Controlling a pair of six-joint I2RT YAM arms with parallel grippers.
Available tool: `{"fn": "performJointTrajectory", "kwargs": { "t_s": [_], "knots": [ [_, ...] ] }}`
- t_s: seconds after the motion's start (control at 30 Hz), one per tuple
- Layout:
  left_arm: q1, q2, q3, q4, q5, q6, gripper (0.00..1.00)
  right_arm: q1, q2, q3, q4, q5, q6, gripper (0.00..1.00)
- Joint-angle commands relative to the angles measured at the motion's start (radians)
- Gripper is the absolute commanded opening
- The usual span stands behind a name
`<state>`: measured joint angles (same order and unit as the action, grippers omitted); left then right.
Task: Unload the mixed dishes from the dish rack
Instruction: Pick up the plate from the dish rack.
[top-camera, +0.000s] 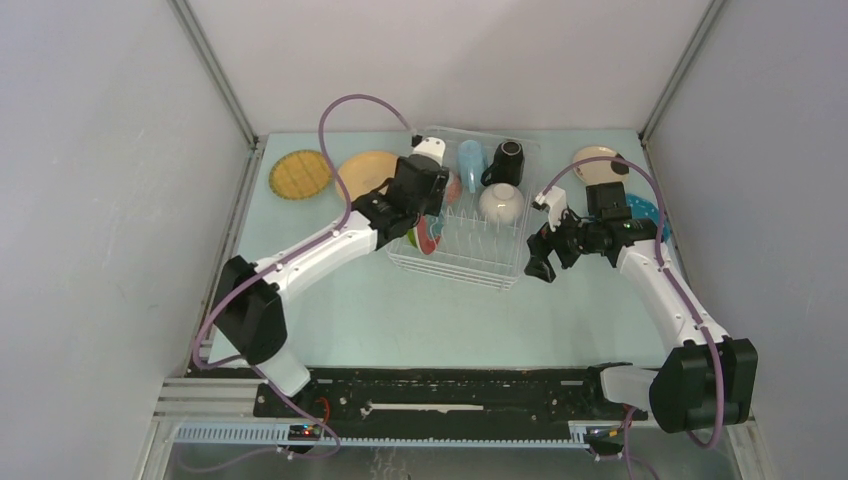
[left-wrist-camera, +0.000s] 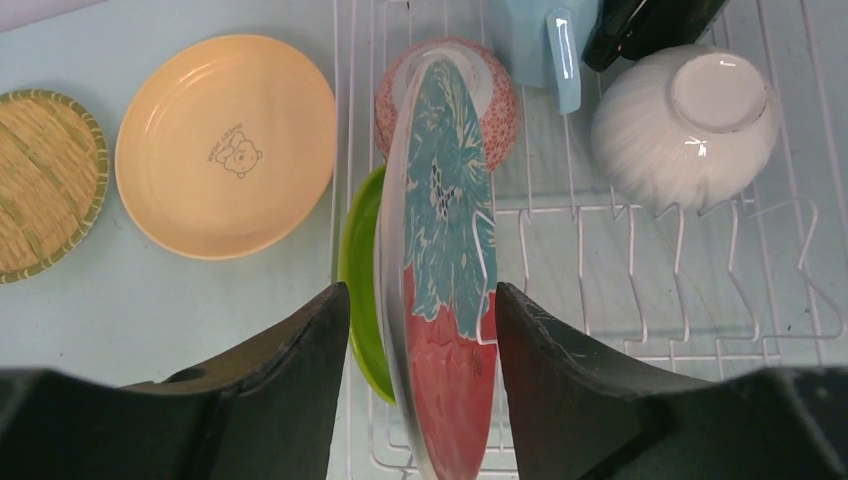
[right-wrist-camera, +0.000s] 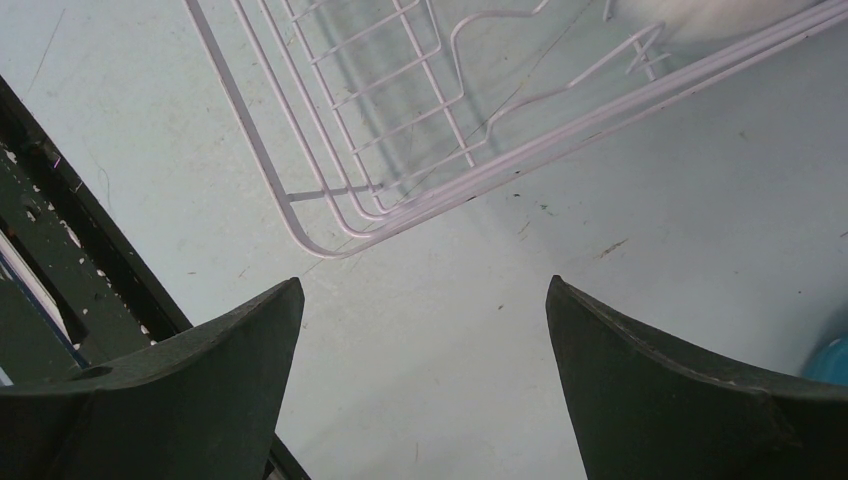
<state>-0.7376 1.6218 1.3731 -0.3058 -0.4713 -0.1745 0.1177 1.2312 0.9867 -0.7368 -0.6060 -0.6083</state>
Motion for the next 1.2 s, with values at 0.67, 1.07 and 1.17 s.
{"fn": "performJointTrajectory", "kwargs": {
  "t_s": [0.67, 1.07, 1.17],
  "knots": [
    [-0.008, 0.058, 0.073, 0.016, -0.075, 0.073, 0.03, 0.000, -0.010, 0.033, 0.001, 0.010, -0.021, 1.00],
    [-0.030, -0.073, 0.067, 0.105, -0.082, 0.121, 0.00, 0.000, -0.013, 0.033, 0.001, 0.011, -0.021, 1.00],
    [-0.034, -0.096, 0.063, 0.132, -0.090, 0.128, 0.00, 0.000, -0.013, 0.033, 0.001, 0.010, -0.022, 1.00]
  ]
}}
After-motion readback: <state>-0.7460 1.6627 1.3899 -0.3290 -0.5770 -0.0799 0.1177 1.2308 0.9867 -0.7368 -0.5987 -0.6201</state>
